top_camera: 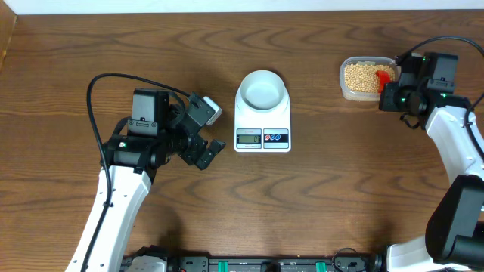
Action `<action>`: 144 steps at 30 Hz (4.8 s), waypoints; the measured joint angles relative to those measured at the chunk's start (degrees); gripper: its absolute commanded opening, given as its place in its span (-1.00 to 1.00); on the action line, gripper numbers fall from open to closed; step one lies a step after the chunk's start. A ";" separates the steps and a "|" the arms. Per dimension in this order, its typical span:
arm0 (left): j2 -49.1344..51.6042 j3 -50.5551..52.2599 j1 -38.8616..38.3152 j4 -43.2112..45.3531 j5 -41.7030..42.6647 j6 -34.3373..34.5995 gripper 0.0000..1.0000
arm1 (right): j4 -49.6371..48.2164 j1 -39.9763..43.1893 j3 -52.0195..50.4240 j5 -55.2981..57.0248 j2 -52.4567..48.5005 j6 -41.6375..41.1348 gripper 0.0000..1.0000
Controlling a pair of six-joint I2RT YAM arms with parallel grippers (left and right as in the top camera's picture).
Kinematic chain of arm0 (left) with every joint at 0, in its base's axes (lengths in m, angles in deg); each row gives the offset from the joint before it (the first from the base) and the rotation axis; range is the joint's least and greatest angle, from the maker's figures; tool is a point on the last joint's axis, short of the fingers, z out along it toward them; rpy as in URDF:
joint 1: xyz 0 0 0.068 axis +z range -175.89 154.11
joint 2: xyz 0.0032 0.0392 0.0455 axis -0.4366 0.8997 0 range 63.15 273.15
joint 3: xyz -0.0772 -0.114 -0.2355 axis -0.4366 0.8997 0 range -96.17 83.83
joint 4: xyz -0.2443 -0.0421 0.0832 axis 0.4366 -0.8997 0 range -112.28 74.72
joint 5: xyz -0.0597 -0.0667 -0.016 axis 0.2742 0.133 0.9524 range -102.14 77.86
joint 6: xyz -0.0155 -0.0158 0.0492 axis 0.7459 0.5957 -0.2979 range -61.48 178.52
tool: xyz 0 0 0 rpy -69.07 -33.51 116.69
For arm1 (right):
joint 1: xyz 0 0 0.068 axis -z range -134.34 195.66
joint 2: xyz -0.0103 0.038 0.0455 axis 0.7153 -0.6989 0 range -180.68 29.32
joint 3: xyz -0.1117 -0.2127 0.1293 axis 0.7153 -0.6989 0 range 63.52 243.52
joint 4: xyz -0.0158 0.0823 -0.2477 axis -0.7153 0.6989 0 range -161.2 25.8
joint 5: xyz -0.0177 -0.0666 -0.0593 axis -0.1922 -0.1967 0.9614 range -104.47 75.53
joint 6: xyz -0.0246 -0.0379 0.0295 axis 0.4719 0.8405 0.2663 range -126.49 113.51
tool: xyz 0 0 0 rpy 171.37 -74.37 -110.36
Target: Scoop item into bowl and weigh 50g on scale
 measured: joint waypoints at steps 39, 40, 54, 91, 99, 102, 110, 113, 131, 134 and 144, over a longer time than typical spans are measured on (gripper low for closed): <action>0.00 0.00 0.00 0.02 0.00 0.00 0.96 | -0.07 4.15 0.09 -10.62 -3.96 -2.45 -0.98; 0.00 0.00 0.00 0.00 0.00 0.00 0.96 | -0.11 4.33 0.13 -11.02 -4.04 -2.78 -0.98; 0.00 0.00 0.00 0.00 0.00 0.00 0.96 | -0.37 5.16 0.13 -12.57 -4.26 -5.73 -0.98; 0.00 0.00 0.00 0.02 0.00 0.00 0.96 | -1.79 3.02 0.13 -12.07 -4.87 -9.01 -0.98; 0.00 0.00 0.00 0.00 0.00 0.00 0.96 | -1.90 3.06 0.13 -13.09 -4.96 -9.03 -0.98; 0.00 0.00 0.00 0.00 0.00 0.00 0.96 | -1.95 3.48 0.13 -14.34 -5.16 -9.57 -0.98; 0.00 0.00 0.00 0.00 -0.02 0.00 0.96 | -1.79 4.74 0.13 -17.18 -5.22 -11.54 -0.98; 0.00 0.00 0.00 0.00 0.00 0.00 0.96 | -1.73 4.74 0.13 -17.88 -5.22 -11.87 -0.98; 0.00 0.00 0.00 0.00 0.00 0.00 0.96 | -2.78 5.53 0.15 -20.04 -6.84 -14.95 -0.98; 0.00 0.00 0.00 0.00 0.00 0.00 0.96 | -2.78 6.03 0.15 -20.94 -7.04 -15.15 -0.98; 0.00 0.00 0.00 0.00 0.00 0.00 0.95 | -2.23 10.51 0.15 -26.88 -8.13 -16.33 -0.98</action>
